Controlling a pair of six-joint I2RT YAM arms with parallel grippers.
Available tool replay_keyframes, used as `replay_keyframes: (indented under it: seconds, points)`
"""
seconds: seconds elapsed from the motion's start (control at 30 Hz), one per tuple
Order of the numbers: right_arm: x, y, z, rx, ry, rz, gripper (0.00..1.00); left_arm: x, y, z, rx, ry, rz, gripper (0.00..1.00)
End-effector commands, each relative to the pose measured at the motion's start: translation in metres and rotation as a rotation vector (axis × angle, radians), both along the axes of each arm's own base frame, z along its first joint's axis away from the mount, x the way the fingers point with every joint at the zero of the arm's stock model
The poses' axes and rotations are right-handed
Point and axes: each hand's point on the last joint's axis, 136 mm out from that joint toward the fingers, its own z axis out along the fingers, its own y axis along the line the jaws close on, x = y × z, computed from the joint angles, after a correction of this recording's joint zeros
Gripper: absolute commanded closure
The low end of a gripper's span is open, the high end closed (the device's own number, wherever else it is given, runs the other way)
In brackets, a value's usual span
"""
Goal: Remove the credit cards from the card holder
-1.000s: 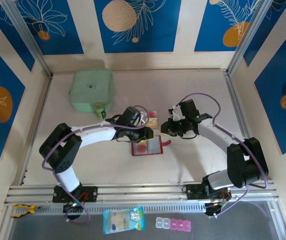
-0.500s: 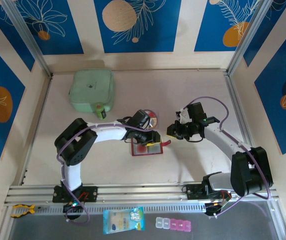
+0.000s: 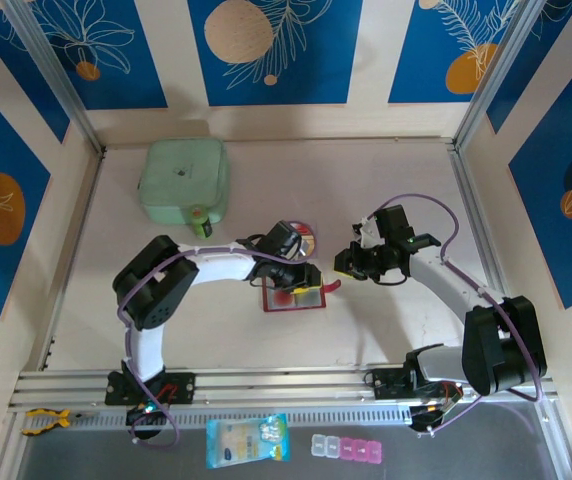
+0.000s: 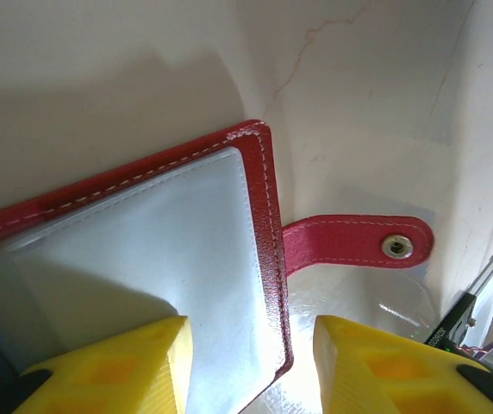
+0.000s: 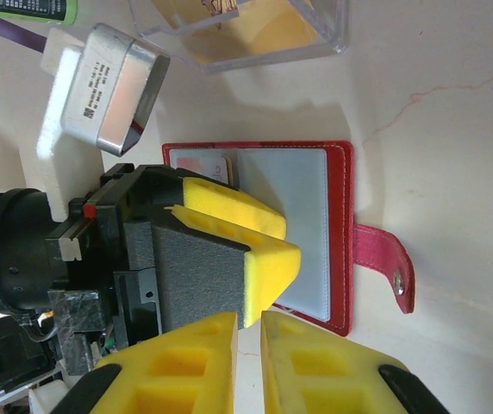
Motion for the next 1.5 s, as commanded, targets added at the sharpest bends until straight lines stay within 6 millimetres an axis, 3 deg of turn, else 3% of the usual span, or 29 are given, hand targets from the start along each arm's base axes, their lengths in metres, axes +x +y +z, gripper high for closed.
replay_keyframes:
  seconds: [0.0,0.23,0.5,0.7,1.03,1.47]
  points:
    - [-0.006,0.006,0.005,0.019,0.014,0.020,0.84,0.008,-0.001,0.033,-0.032,-0.088,0.001,0.58]
    - [-0.006,0.023,0.004,0.025,0.033,0.057,0.84,0.011,0.031,0.041,-0.008,-0.126,0.045,0.60]
    - [-0.010,0.051,-0.006,0.008,0.064,0.118,0.85,0.008,0.079,0.028,0.035,-0.114,0.123,0.65]
    - [-0.012,0.070,-0.015,-0.009,0.087,0.164,0.85,0.002,0.103,0.015,0.060,-0.085,0.159,0.74]
    - [-0.014,0.089,-0.030,-0.030,0.122,0.210,0.85,-0.005,0.115,-0.003,0.101,-0.045,0.162,0.85]
    - [-0.015,0.094,-0.041,-0.046,0.148,0.226,0.85,-0.012,0.125,-0.018,0.164,-0.024,0.153,0.92]
